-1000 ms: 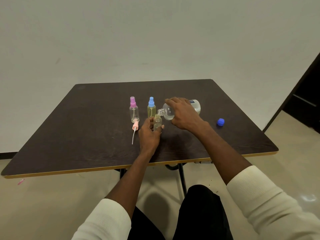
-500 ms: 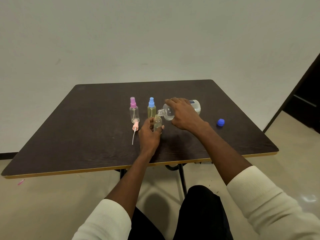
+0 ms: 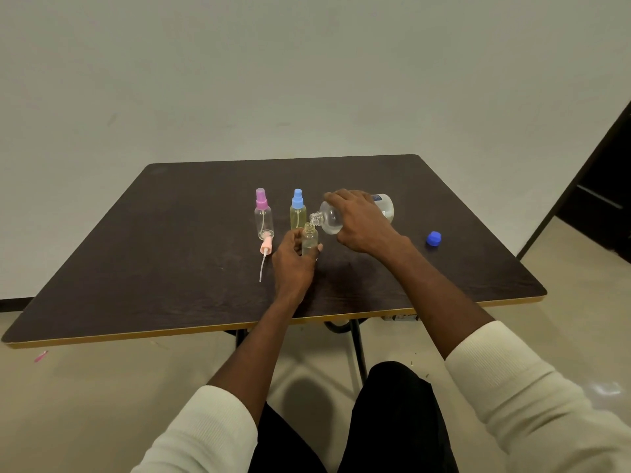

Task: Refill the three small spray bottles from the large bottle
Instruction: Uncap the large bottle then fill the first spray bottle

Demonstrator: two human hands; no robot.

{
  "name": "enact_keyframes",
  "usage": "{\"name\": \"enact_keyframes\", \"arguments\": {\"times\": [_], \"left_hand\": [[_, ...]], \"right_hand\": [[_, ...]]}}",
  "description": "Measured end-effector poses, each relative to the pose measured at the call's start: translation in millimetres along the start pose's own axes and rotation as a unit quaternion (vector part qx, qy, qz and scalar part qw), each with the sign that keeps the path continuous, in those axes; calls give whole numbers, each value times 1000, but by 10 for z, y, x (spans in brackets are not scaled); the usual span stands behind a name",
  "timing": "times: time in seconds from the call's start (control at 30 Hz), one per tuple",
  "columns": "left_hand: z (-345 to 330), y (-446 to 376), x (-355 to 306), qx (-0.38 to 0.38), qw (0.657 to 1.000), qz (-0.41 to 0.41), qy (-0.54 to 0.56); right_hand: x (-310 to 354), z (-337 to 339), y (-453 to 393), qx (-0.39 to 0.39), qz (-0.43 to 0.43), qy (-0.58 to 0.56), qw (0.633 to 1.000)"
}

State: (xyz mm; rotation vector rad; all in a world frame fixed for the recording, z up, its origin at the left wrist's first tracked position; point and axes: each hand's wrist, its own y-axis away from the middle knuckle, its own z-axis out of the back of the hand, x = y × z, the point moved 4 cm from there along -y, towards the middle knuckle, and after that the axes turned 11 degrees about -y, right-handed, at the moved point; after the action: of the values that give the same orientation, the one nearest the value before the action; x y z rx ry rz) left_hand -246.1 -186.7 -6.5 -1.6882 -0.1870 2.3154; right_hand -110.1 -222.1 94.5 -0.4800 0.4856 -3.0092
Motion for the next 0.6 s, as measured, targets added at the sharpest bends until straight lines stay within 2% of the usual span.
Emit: {"name": "enact_keyframes", "arguments": {"times": [0.6], "left_hand": [[-7, -14, 25, -1, 1000, 0, 6]], "right_hand": [[-28, -22, -24, 0, 3, 2, 1000]]}}
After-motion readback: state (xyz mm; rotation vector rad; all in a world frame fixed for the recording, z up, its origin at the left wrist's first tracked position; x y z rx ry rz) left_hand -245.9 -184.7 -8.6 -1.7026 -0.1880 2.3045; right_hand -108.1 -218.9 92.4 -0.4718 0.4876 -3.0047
